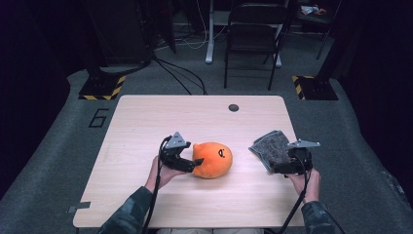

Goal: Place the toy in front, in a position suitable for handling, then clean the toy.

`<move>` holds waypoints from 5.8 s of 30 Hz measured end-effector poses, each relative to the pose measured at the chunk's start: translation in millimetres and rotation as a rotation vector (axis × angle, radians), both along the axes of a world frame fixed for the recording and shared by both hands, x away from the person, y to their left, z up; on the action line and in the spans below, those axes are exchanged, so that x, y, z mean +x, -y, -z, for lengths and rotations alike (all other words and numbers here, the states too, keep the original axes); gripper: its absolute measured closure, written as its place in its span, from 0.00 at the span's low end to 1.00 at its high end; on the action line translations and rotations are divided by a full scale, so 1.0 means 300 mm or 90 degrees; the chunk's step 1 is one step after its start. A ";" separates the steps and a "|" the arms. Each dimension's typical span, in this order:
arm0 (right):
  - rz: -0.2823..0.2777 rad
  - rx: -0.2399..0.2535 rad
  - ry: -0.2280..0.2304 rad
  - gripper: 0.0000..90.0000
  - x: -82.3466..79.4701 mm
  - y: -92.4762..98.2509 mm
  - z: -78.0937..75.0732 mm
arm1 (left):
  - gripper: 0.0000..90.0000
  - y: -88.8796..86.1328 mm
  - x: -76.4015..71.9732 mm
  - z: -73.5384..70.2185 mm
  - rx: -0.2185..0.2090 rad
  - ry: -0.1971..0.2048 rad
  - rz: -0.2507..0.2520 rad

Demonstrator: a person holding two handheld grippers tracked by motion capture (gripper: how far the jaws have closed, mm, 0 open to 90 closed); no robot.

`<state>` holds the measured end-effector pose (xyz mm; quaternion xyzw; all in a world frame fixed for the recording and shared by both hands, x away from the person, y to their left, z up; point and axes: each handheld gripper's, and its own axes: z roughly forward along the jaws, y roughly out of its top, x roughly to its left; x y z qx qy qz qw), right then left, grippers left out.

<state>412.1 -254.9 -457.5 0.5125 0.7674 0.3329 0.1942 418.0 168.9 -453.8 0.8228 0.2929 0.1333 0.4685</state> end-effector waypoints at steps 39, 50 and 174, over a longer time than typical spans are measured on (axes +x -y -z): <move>0.026 -0.072 -0.129 0.00 0.240 0.016 0.171 | 0.69 0.035 -0.109 0.124 0.060 -0.028 -0.050; 0.058 -0.096 -0.148 0.02 0.232 -0.007 0.168 | 0.69 0.040 -0.098 0.120 0.063 -0.030 -0.048; -0.167 -0.048 -0.102 0.85 0.081 -0.383 -0.039 | 0.81 0.123 -0.099 0.101 0.032 0.020 -0.016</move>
